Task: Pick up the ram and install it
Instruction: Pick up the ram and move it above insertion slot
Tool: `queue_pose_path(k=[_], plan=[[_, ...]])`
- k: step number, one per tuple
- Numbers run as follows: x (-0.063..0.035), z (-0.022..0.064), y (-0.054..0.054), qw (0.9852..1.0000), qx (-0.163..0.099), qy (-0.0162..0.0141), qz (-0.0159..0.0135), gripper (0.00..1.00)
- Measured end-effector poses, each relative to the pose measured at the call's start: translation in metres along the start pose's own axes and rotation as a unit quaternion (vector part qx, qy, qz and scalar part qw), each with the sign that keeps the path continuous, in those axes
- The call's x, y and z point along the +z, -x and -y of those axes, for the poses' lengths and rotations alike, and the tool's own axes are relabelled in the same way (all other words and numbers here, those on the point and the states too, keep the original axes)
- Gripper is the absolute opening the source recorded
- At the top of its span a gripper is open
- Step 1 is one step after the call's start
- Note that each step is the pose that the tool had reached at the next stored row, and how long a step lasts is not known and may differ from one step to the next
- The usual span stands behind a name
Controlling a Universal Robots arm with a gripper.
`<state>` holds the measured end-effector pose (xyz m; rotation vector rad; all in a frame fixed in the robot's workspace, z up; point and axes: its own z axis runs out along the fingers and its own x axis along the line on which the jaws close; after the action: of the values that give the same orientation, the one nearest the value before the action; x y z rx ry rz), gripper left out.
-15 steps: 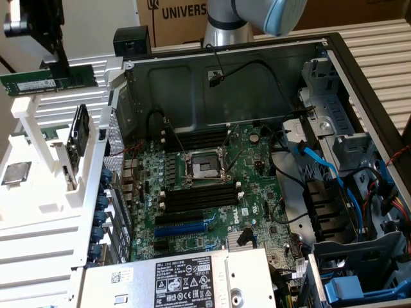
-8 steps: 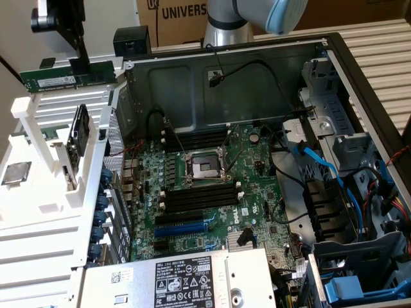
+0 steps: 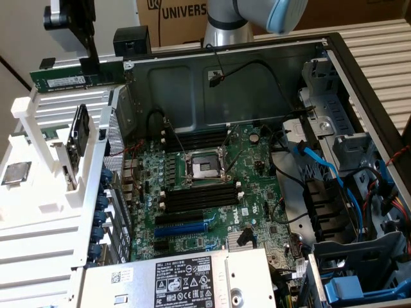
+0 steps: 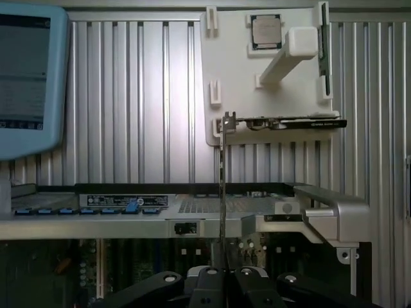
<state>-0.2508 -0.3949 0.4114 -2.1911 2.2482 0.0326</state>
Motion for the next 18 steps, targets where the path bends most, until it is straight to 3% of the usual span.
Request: queue_pose_path(k=[18], plan=[[-0.0013, 0.0821, 0.002, 1.0, 0.0, 0.0, -0.002, 0.12]])
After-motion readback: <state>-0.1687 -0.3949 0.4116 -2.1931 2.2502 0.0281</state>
